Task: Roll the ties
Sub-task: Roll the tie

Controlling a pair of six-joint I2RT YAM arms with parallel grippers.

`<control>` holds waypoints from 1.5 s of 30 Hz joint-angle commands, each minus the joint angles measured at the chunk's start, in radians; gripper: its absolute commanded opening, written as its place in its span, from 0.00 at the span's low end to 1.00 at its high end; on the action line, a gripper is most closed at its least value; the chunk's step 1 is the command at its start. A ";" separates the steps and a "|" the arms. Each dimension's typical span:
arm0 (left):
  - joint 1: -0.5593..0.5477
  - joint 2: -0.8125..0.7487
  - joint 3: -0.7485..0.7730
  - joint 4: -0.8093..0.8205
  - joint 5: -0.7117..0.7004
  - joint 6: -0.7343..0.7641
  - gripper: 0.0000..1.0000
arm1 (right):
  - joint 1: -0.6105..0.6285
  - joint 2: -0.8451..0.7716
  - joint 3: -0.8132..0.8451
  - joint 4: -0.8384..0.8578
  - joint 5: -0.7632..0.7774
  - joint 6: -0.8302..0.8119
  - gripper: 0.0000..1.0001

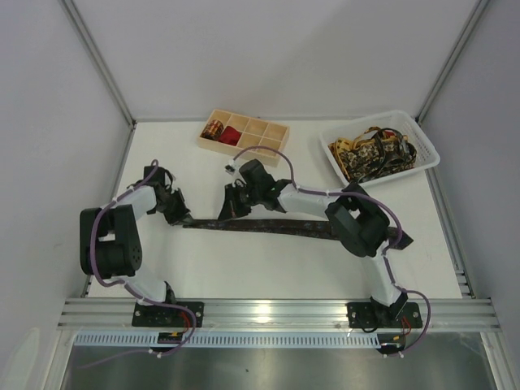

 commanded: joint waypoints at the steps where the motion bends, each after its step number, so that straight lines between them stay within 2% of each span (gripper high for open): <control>1: 0.029 0.016 0.012 0.029 -0.008 0.021 0.00 | 0.028 0.082 0.091 0.096 -0.054 0.027 0.00; 7: 0.035 0.037 0.034 0.012 -0.023 0.042 0.00 | 0.053 0.142 0.151 0.177 -0.021 0.030 0.00; 19: 0.038 0.040 0.034 0.017 0.009 0.047 0.00 | 0.050 0.286 0.267 0.211 -0.018 0.038 0.00; 22: 0.036 0.039 0.032 0.010 -0.003 0.052 0.00 | 0.047 0.335 0.313 0.174 -0.011 0.038 0.00; 32: 0.042 0.013 0.024 -0.016 -0.019 0.070 0.00 | 0.044 0.332 0.201 0.179 0.010 0.061 0.00; 37: 0.059 -0.003 0.031 -0.025 -0.016 0.076 0.00 | 0.039 0.333 0.201 0.162 0.021 0.061 0.00; 41: 0.058 -0.091 0.057 -0.025 0.019 0.078 0.00 | 0.030 0.337 0.200 0.163 0.001 0.065 0.00; 42: 0.058 -0.108 0.063 -0.028 0.013 0.078 0.02 | 0.030 0.338 0.200 0.165 -0.004 0.065 0.00; 45: 0.058 -0.162 0.077 -0.059 -0.039 0.091 0.22 | 0.024 0.341 0.198 0.160 -0.027 0.058 0.00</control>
